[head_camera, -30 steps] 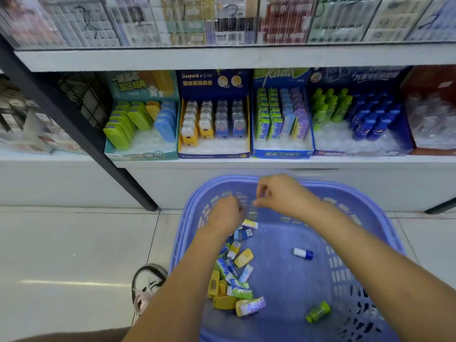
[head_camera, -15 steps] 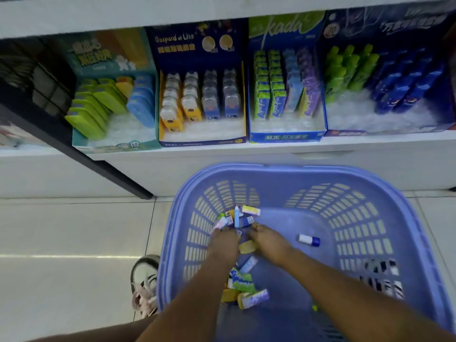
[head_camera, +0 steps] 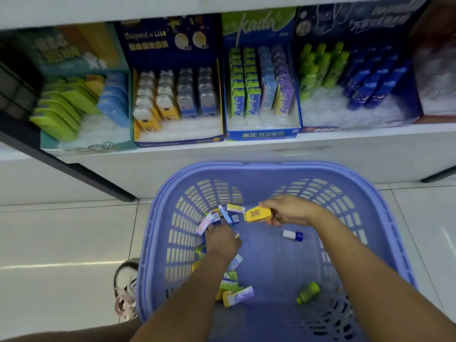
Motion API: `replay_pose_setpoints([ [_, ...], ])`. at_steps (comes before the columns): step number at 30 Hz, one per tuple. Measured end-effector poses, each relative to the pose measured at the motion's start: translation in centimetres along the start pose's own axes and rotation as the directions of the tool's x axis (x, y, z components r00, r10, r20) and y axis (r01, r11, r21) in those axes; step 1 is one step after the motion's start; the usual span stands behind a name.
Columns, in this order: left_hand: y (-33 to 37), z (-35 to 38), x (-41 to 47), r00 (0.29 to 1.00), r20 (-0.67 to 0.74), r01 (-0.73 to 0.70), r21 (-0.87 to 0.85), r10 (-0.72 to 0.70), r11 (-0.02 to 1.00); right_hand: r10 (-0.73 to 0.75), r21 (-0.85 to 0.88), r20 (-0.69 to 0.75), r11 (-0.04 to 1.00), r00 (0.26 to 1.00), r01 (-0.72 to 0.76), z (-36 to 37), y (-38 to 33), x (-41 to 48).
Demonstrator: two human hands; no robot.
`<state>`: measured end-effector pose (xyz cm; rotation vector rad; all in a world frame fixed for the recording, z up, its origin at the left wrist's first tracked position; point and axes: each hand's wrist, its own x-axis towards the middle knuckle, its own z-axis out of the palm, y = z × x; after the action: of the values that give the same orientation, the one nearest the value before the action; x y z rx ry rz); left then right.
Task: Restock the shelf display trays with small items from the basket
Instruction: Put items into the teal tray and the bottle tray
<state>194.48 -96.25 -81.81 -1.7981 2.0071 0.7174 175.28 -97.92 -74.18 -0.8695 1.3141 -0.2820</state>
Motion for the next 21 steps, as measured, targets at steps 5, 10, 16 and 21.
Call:
replay_pose_setpoints([
  [5, 1.3, -7.6, -1.2, 0.974, 0.218, 0.102, -0.671, 0.064, 0.734, -0.135, 0.143, 0.038, 0.981, 0.99, 0.129, -1.1, -3.9, -3.3],
  [10, 0.5, -15.5, -3.8, 0.892, 0.291, 0.242, -0.954, 0.347, 0.178, -0.361, 0.128, 0.018, 0.926, 0.932, 0.356, -1.1, -8.5, -7.7],
  [16, -2.7, -21.5, -7.1, 0.843, 0.024, -0.001, -0.999, 0.537, 0.046, -0.609, -0.168, -0.191, 0.793, 0.77, 0.586, 2.2, -14.3, -10.2],
  [21, -4.7, -23.6, -8.1, 0.902, -0.185, -0.189, -0.982, 0.391, -0.03, -0.705, -0.228, -0.369, 0.701, 0.606, 0.676, 5.7, -18.5, -9.3],
])
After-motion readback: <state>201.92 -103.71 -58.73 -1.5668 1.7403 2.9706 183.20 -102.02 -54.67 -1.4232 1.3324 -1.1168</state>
